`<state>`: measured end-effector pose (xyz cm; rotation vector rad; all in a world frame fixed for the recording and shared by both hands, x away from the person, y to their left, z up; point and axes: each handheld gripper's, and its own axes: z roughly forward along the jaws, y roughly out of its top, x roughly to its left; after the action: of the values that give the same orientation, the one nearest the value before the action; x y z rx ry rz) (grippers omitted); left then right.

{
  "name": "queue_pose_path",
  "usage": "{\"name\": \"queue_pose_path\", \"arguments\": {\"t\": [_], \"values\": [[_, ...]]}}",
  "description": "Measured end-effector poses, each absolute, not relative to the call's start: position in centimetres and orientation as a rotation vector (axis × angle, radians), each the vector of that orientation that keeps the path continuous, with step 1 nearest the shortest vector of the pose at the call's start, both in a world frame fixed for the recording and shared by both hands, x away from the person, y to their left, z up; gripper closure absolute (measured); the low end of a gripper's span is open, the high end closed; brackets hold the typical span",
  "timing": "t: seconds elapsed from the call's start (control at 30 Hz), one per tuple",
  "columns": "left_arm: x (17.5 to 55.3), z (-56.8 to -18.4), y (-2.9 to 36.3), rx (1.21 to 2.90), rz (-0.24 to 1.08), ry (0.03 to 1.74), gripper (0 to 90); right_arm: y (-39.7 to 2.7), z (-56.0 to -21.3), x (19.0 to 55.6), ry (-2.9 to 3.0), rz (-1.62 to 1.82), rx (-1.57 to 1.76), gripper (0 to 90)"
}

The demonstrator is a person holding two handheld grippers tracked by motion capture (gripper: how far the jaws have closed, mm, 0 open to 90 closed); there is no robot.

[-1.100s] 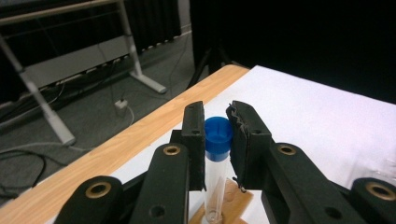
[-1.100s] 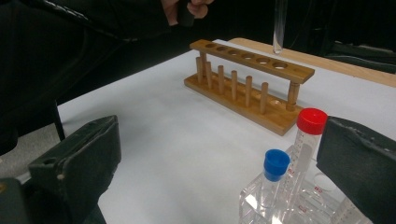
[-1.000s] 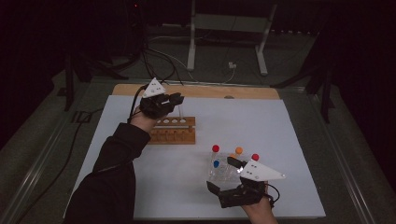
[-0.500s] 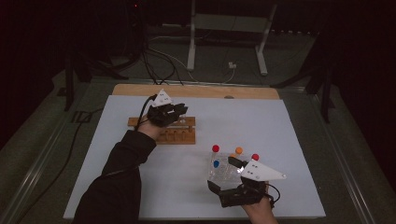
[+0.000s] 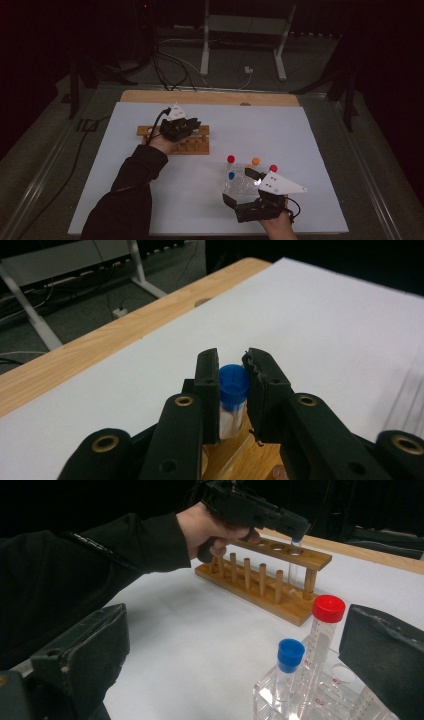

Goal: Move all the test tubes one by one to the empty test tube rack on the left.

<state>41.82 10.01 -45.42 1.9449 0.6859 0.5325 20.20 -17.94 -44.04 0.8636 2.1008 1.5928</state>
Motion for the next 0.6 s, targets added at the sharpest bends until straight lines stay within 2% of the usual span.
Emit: {"name": "queue_pose_path", "arguments": {"t": [0.33, 0.47, 0.6], "values": [[41.92, -45.22, 10.08, 1.970, 0.513, 0.685, 77.3, -17.92, -43.93, 20.17, 2.119, 1.609, 0.860, 0.0], [42.10, -45.09, 10.34, 1.964, 0.468, 0.709, 75.4, -17.96, -43.82, 20.12, 2.114, 1.609, 0.860, 0.0], [41.76, -44.59, 10.67, 1.959, 0.448, 0.706, 59.8, -18.04, -43.80, 20.19, 2.112, 1.599, 0.861, 0.0]]}}
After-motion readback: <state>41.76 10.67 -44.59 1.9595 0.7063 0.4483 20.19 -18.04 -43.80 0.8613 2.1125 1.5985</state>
